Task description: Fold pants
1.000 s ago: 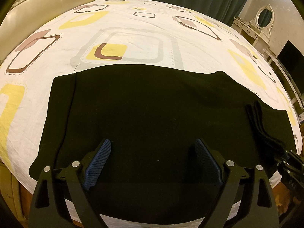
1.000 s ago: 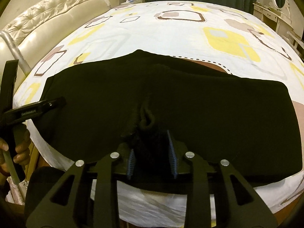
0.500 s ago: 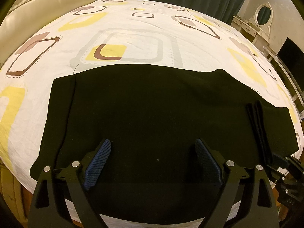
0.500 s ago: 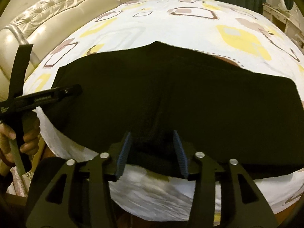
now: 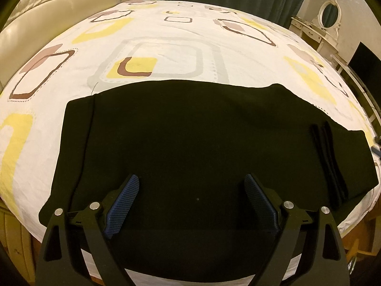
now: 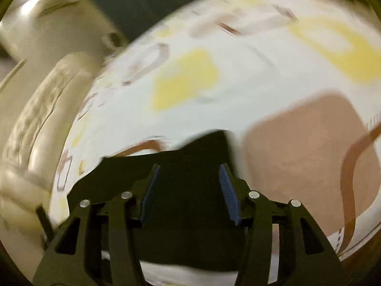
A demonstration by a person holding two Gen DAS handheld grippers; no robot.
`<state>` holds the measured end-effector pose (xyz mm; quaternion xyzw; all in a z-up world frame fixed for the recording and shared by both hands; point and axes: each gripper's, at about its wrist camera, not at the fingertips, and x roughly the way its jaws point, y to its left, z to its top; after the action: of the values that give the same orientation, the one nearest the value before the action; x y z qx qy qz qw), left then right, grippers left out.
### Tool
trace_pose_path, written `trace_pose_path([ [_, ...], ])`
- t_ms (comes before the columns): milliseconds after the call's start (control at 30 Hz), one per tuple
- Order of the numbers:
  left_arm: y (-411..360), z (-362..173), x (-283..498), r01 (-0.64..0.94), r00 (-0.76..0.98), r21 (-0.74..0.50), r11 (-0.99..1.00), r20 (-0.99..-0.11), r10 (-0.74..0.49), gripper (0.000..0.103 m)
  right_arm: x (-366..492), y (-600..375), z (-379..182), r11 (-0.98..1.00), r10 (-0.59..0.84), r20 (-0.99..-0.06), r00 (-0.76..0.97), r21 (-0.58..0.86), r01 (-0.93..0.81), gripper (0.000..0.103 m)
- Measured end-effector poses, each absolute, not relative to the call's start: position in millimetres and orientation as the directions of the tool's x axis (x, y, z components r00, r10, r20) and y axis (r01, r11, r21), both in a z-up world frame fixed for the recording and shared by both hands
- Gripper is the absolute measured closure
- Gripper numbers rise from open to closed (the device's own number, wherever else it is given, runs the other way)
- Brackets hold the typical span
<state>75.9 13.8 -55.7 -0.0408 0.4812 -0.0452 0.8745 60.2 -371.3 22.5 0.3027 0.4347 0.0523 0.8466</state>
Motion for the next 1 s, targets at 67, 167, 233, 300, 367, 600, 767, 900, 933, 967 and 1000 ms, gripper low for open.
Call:
trace_pose_path([
  [67,13.0,-55.9,75.1,0.041,0.534,-0.109,0.993,-0.838,-0.114,0.014,70.7,-393.7,-4.5,0.745,0.402,-0.686,0.606,0.630,0.219,0.053],
  [167,12.2,-56.1,74.6,0.044,0.535,-0.101,0.994,-0.838,-0.109,0.014,80.5,-404.0,-33.5,0.631,0.515,-0.623,0.589,0.741,0.232,0.054],
  [233,12.6,-56.0,74.6,0.042,0.534,-0.104,0.994,-0.838,-0.110,0.014,86.8,-403.4,-43.6,0.608,0.545,-0.605,0.581,0.762,0.223,0.077],
  [300,12.9,-55.7,74.8,0.041,0.534,-0.107,0.993,-0.838,-0.113,0.014,93.4,-401.4,-49.6,0.644,0.526,-0.640,0.560,0.730,0.229,0.083],
  [367,12.5,-55.7,74.9,0.041,0.534,-0.106,0.994,-0.838,-0.111,0.014,93.4,-401.1,-51.6,0.649,0.521,-0.644,0.561,0.725,0.230,0.084],
  [600,13.2,-55.3,74.0,0.049,0.534,-0.102,0.994,-0.838,-0.113,0.014,79.7,-410.2,-55.8,0.553,0.577,-0.571,0.584,0.799,0.235,0.076],
  [767,13.4,-55.5,74.2,0.048,0.533,-0.105,0.993,-0.838,-0.115,0.014,41.5,-412.2,-58.1,0.496,0.617,-0.521,0.589,0.839,0.223,0.071],
  [900,13.3,-55.5,74.0,0.048,0.533,-0.107,0.993,-0.838,-0.116,0.014,8.0,-412.1,-59.7,0.478,0.635,-0.504,0.585,0.852,0.215,0.068],
  [933,13.3,-55.5,74.0,0.048,0.533,-0.106,0.993,-0.838,-0.115,0.014,3.6,-412.9,-60.8,0.477,0.642,-0.505,0.577,0.852,0.215,0.068],
  [967,13.2,-55.4,74.1,0.049,0.533,-0.105,0.993,-0.838,-0.114,0.014,0.4,-412.9,-61.8,0.477,0.647,-0.506,0.570,0.852,0.215,0.068],
  [1000,13.3,-55.4,74.1,0.049,0.533,-0.104,0.993,-0.838,-0.115,0.014,-2.5,-412.9,-62.7,0.478,0.646,-0.508,0.569,0.851,0.218,0.070],
])
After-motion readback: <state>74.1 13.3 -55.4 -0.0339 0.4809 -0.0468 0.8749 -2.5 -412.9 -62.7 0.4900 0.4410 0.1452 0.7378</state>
